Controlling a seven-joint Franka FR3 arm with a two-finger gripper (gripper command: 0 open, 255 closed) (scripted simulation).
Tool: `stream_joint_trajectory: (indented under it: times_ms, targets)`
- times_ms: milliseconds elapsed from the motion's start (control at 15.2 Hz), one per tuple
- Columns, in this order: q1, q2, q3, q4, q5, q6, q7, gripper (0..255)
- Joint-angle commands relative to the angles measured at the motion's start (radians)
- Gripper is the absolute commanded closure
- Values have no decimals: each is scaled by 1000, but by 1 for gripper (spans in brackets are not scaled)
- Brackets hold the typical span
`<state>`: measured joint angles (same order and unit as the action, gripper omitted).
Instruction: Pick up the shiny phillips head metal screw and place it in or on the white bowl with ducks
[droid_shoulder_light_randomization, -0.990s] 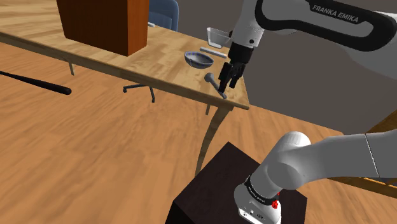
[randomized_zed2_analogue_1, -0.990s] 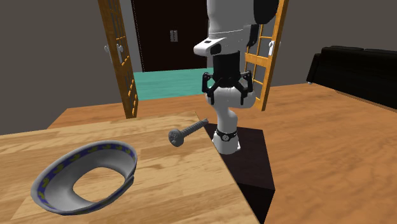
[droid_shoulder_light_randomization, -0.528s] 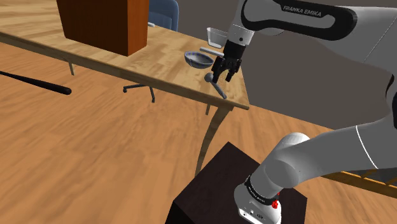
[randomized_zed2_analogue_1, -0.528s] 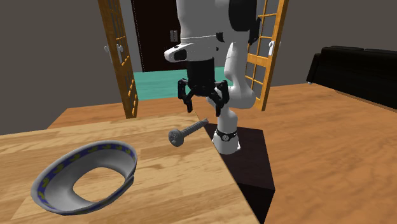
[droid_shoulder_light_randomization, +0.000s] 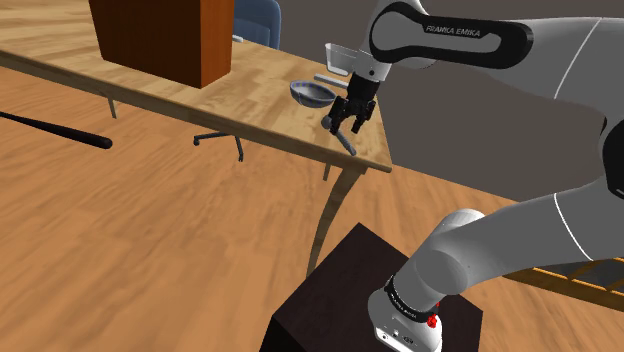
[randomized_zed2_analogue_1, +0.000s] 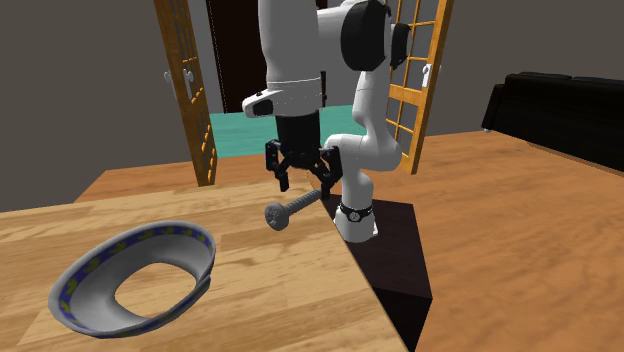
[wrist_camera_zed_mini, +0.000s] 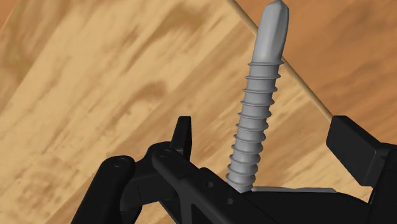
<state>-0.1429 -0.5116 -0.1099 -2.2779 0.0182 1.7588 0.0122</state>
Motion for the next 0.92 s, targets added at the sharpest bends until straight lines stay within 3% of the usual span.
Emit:
stream_joint_trajectory:
  times_ms: [0, 528, 594, 858]
  targets:
    - [0, -2, 1, -36, 0, 34, 1, 0]
    - [0, -2, 1, -36, 0, 34, 1, 0]
    - [0, -2, 1, -36, 0, 34, 1, 255]
    - [0, -2, 1, -36, 0, 34, 1, 255]
